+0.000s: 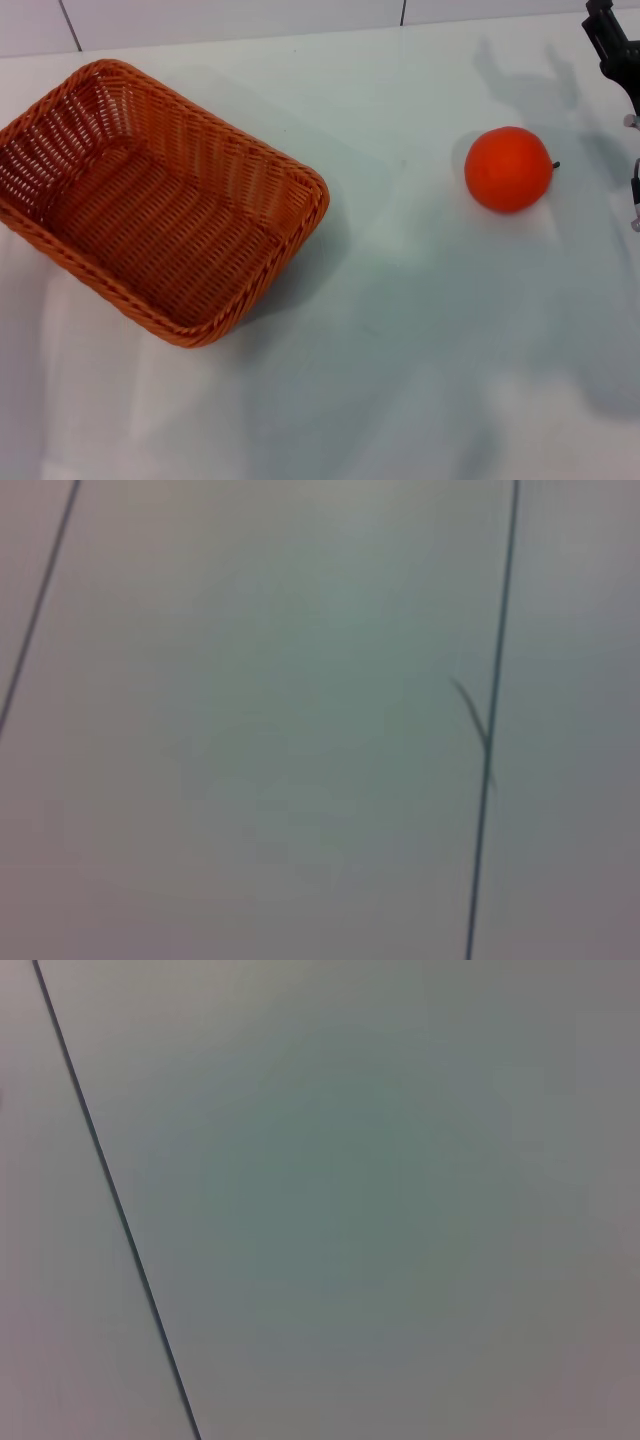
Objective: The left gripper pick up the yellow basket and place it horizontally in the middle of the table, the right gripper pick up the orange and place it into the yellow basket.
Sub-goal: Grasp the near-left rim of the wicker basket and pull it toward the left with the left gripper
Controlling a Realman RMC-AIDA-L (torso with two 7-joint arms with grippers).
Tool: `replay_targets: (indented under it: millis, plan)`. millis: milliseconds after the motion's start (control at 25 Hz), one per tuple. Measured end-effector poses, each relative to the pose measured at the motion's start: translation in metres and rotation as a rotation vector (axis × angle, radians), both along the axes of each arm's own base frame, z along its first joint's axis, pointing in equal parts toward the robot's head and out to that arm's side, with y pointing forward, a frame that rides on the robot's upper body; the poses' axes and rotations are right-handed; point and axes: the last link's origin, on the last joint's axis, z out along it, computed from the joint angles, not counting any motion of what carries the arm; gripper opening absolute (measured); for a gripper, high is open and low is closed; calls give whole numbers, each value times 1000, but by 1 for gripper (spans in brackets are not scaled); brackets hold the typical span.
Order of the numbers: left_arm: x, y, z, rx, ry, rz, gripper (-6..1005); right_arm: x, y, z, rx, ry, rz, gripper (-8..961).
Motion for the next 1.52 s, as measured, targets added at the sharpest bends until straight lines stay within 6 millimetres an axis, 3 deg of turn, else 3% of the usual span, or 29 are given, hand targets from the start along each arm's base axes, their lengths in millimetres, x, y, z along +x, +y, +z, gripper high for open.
replay_targets:
  millis: [80,160,400,680,1040,1200,1320,1520]
  plan:
    - [0,0,1,7,-6,5,456,0,0,0,-1,0,0,946]
    - [0,0,1,15,-13,9,302,0,1,0,-2,0,-1,946]
    - [0,0,1,11,-8,6,497,0,1,0,-3,0,-2,946]
    - [-1,0,4,10,-2,-7,647,1,0,0,-3,0,-5,946]
    - [-6,11,38,-81,-133,-209,802,2,-1,0,-3,0,-6,946]
    - [-8,15,53,-124,-183,-271,800,2,-1,0,-2,1,-7,946]
    - [-7,25,65,-233,-171,-327,798,2,-1,0,-1,2,-8,946]
    - [-5,52,87,-586,-115,-338,797,2,-1,0,1,7,-9,947]
